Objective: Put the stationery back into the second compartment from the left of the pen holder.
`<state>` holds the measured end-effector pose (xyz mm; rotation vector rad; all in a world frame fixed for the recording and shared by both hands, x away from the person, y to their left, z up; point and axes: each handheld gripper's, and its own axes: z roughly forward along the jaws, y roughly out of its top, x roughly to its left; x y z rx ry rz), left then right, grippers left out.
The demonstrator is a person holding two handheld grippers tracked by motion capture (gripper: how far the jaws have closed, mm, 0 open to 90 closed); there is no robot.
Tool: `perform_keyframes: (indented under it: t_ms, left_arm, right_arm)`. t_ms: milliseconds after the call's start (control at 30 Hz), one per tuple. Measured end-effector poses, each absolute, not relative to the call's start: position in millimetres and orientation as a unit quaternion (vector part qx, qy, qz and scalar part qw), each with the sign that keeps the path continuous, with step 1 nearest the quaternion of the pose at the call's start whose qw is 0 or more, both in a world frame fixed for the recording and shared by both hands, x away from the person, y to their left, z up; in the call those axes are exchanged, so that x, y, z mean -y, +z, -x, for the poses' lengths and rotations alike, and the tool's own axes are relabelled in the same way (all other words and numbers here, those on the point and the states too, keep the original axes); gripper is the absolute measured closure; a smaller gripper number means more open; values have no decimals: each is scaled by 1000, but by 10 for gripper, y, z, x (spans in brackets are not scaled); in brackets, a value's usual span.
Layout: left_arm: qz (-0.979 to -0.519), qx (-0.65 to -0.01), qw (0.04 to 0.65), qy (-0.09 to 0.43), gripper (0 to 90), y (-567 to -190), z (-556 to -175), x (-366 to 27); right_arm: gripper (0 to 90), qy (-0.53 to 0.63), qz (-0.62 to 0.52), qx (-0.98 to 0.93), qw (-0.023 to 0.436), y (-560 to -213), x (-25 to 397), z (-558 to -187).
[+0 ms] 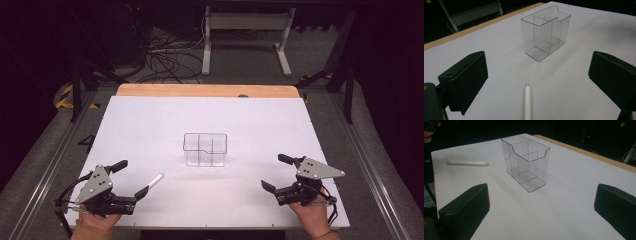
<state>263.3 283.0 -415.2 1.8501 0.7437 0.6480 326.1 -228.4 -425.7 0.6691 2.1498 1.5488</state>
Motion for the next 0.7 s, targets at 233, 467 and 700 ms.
perform_keyframes:
  t_ms: [233,467,700]
  left_arm:
    - [-772,-310,491,258,25,-4120,-2676,-2808]
    - [-777,-326,483,239,24,-4091,-2762,-2802]
    - [-792,-333,463,220,33,-4074,-2830,-2764]
  right_arm:
    - [6,558,-246,-763,215,-4418,2389,-3180]
    - [4,560,-255,-762,202,-4560,2432,-3221]
    - [5,556,-250,-764,212,-4568,2437,-3216]
